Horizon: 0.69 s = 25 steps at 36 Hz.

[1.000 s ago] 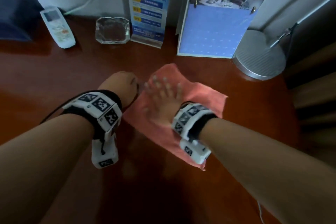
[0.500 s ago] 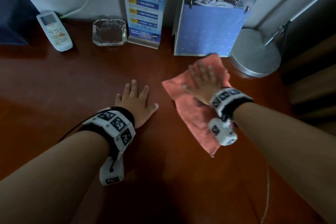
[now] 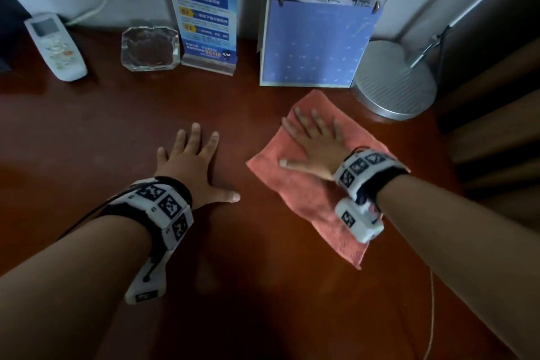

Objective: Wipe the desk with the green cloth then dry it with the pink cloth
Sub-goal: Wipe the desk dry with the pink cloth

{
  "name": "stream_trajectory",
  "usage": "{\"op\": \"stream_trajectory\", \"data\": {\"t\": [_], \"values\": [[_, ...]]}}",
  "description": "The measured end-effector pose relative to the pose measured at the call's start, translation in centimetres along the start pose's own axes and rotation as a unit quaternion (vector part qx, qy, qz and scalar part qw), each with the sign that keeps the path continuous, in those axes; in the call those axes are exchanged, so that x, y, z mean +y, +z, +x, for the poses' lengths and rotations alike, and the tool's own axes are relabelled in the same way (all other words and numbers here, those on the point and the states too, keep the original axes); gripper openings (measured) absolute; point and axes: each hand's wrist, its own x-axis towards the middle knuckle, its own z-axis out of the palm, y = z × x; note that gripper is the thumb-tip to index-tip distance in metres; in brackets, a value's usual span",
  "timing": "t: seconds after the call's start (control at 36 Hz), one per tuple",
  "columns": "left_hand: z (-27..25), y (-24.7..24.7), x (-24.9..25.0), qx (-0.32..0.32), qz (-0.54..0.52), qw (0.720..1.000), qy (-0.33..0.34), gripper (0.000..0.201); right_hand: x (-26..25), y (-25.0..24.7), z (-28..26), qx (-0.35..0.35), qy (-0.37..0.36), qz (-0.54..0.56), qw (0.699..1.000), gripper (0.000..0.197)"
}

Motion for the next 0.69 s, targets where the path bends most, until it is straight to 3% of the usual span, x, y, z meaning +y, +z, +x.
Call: {"op": "stream_trajectory", "data": {"t": [0.11,0.22,0.33,0.47,0.61,0.69], "values": [[0.1,-0.5,0.1,-0.012,0.002,1.000,-0.002,0.129,4.2,-1.0,0.6,0.011,0.092,0.044,0.995,0.090],[0.0,-0.5,0.0,-0.011,0.004,1.000,-0.002,0.129,4.9,0.3,-3.0,0.022,0.164,0.058,0.984,0.090],[0.1,-0.5,0.0,-0.007,0.008,1.000,-0.006,0.132,2.1,2.4,-7.3,0.002,0.133,0.046,0.990,0.106],[0.6,-1.1,0.4,-0.005,0.015,1.000,-0.014,0.140,-2.0,4.6,-12.1,-0.048,-0.005,-0.009,0.999,0.114],[0.6,-1.7,0.7,-0.016,0.007,0.999,-0.029,0.145,0.1,5.2,-12.2,-0.052,-0.022,0.017,0.998,0.107],[0.4,-1.7,0.8,-0.017,0.004,0.999,-0.032,0.144,4.0,4.1,-10.5,-0.032,0.040,0.025,0.998,0.105]]}}
